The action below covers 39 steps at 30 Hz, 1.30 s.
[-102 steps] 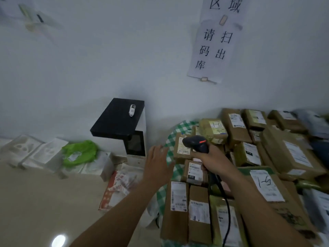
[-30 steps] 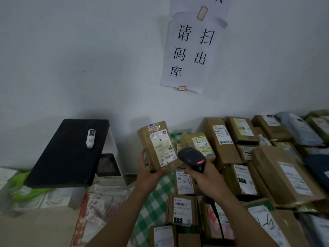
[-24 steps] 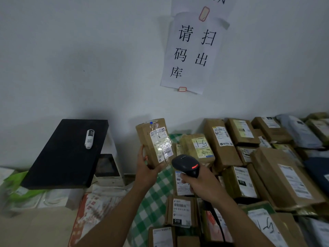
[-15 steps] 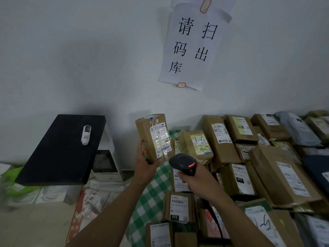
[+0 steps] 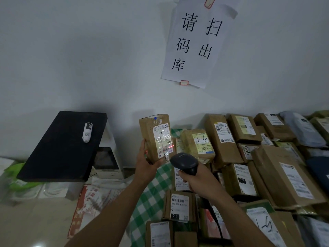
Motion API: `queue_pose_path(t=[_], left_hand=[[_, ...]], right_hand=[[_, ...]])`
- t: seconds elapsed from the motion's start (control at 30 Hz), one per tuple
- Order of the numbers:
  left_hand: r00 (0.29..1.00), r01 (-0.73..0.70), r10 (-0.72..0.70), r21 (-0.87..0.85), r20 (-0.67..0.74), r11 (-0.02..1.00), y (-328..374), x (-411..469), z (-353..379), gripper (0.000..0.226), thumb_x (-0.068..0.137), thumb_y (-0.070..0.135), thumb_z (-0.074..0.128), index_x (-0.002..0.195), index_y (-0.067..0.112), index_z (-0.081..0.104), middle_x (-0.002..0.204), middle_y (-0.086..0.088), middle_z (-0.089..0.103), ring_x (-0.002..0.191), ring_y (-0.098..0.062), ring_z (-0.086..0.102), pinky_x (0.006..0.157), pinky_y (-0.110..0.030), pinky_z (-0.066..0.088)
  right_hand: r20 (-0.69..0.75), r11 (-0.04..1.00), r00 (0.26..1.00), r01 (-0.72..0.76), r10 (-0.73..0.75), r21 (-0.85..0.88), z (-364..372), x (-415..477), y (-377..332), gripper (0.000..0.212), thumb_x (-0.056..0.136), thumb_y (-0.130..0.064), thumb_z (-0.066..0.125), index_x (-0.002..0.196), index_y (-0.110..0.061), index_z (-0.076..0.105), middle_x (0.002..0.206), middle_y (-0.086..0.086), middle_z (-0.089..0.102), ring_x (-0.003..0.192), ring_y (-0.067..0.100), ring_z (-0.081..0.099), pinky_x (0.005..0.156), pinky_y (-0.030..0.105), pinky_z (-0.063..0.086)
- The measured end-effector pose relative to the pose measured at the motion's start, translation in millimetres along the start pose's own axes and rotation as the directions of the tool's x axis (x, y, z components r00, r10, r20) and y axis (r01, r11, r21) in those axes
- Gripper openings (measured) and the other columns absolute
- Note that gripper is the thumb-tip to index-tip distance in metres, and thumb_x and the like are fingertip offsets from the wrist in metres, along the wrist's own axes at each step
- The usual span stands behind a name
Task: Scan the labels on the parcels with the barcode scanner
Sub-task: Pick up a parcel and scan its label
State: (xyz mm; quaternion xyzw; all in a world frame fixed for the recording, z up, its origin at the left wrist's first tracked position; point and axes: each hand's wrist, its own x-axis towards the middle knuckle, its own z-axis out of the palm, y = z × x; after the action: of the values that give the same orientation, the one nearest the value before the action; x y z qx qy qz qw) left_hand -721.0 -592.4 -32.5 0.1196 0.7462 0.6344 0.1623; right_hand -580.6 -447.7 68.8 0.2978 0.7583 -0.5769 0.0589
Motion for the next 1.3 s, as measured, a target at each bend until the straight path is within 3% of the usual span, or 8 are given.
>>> queue_pose_path(t=[0.27,0.43,0.57,0.8,0.9,1.0,1.17,1.3], left_hand=[[0.94,0.336,-0.339,-0.103,-0.021,0.936,-28.4,27.1,-7.9,0.075,0.092,0.007,0.073,0.155,0.025,0.037,0.139,-0.002,0.058,0.111,-0.018,0.063,0.068,-0.021,0.057],[0.87,0.494,-0.493,-0.037,0.014,0.869,-61.2,58.0,-3.5,0.056,0.099,0.015,0.065,0.151,0.019,0.046,0.141,-0.005,0.061,0.12,-0.026,0.062,0.103,-0.042,0.053],[0.852,0.52,-0.517,-0.028,0.081,0.854,-82.8,78.2,-3.6,0.039,0.101,0.011,0.06,0.138,0.022,0.057,0.13,-0.002,0.066,0.119,-0.024,0.063,0.106,-0.046,0.052],[0.947,0.302,-0.316,0.173,0.063,0.937,-116.7,108.9,0.8,0.023,0.096,0.027,0.07,0.115,0.022,0.058,0.113,0.004,0.068,0.107,-0.019,0.069,0.079,-0.023,0.056],[0.983,0.096,-0.146,0.38,0.107,0.92,-135.7,117.8,4.4,0.055,0.076,0.046,0.082,0.124,0.032,0.058,0.117,0.014,0.064,0.108,-0.01,0.066,0.09,-0.035,0.059],[0.982,-0.02,-0.042,0.32,0.185,0.947,-137.8,125.6,14.3,0.052,0.088,0.026,0.076,0.135,0.025,0.055,0.125,0.017,0.06,0.117,-0.002,0.061,0.099,-0.029,0.056],[0.973,0.059,-0.135,0.367,0.185,0.928,-153.6,173.3,28.4,0.051,0.088,0.04,0.07,0.135,0.037,0.053,0.13,0.009,0.06,0.121,-0.01,0.059,0.105,-0.04,0.054],[0.946,0.084,-0.22,0.475,0.239,0.876,-163.2,176.3,32.7,0.081,0.091,0.07,0.049,0.16,0.035,0.024,0.167,0.0,0.025,0.156,-0.031,0.013,0.124,-0.043,0.005]], right_hand=[[-0.003,0.999,0.999,-0.041,0.041,-0.023,-1.5,26.5,7.9,0.023,0.1,-0.027,0.068,0.118,-0.038,0.06,0.077,-0.003,0.067,0.065,0.009,0.063,0.055,0.019,0.048],[-0.014,0.99,0.99,-0.141,0.141,0.003,2.2,56.2,17.9,0.019,0.1,-0.026,0.068,0.118,-0.024,0.064,0.076,0.002,0.063,0.065,0.014,0.059,0.054,0.021,0.048],[-0.007,0.981,0.981,-0.194,0.194,0.011,8.2,77.1,31.6,0.026,0.101,-0.029,0.068,0.124,-0.021,0.062,0.076,0.003,0.063,0.066,0.015,0.058,0.053,0.021,0.049],[0.001,0.978,0.98,-0.199,0.199,0.058,9.4,94.6,47.0,0.032,0.1,-0.031,0.068,0.13,-0.028,0.059,0.085,0.003,0.068,0.067,0.011,0.062,0.062,0.023,0.055],[0.012,0.977,0.977,-0.211,0.211,0.042,8.3,100.1,52.5,0.032,0.099,-0.029,0.069,0.129,-0.027,0.059,0.084,0.004,0.069,0.064,0.01,0.063,0.063,0.025,0.055],[0.014,0.974,0.975,-0.223,0.223,0.029,3.3,107.7,55.6,0.027,0.099,-0.028,0.07,0.124,-0.024,0.062,0.075,0.001,0.067,0.062,0.01,0.062,0.061,0.025,0.054],[0.016,0.973,0.973,-0.229,0.229,0.036,-6.2,116.4,54.0,0.018,0.1,-0.028,0.068,0.118,-0.026,0.063,0.071,-0.001,0.063,0.059,0.008,0.06,0.056,0.021,0.051],[0.006,0.97,0.973,-0.231,0.231,0.07,-10.1,112.0,51.7,0.015,0.101,-0.027,0.068,0.115,-0.027,0.063,0.074,0.002,0.063,0.058,0.006,0.059,0.052,0.016,0.049]])
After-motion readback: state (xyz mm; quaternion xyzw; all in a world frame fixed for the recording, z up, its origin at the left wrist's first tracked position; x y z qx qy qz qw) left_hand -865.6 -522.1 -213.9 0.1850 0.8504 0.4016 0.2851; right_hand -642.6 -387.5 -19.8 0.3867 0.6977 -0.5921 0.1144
